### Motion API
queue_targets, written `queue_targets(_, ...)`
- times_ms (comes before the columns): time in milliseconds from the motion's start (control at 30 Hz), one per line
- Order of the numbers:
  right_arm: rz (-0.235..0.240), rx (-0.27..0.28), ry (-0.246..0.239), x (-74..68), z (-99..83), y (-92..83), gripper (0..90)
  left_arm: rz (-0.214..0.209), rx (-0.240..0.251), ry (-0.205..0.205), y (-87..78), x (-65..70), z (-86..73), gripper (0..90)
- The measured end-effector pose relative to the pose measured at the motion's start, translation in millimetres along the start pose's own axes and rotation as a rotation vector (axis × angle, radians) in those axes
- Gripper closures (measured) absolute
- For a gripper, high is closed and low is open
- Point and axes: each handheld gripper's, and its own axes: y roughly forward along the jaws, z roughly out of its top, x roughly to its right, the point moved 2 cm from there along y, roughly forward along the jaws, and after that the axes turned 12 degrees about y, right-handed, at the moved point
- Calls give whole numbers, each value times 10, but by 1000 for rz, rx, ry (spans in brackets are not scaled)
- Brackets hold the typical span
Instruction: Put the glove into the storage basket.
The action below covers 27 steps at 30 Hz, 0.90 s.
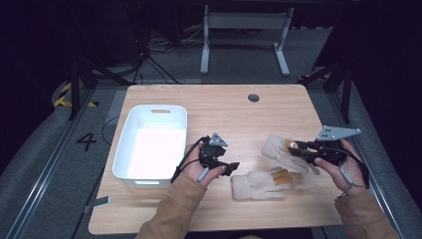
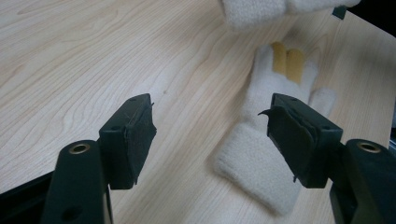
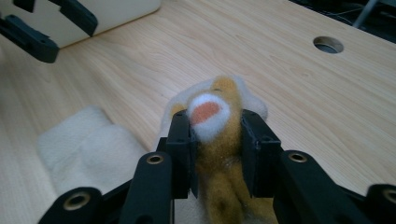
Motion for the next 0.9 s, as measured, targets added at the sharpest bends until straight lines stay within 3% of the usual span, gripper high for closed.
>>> queue_targets(467, 74, -27, -46, -186, 12, -29, 687, -7, 6, 5, 12, 2, 35, 323)
queue_targets(900, 153, -62, -96, -351, -1, 87, 685, -6, 7, 9, 8, 5, 39, 323)
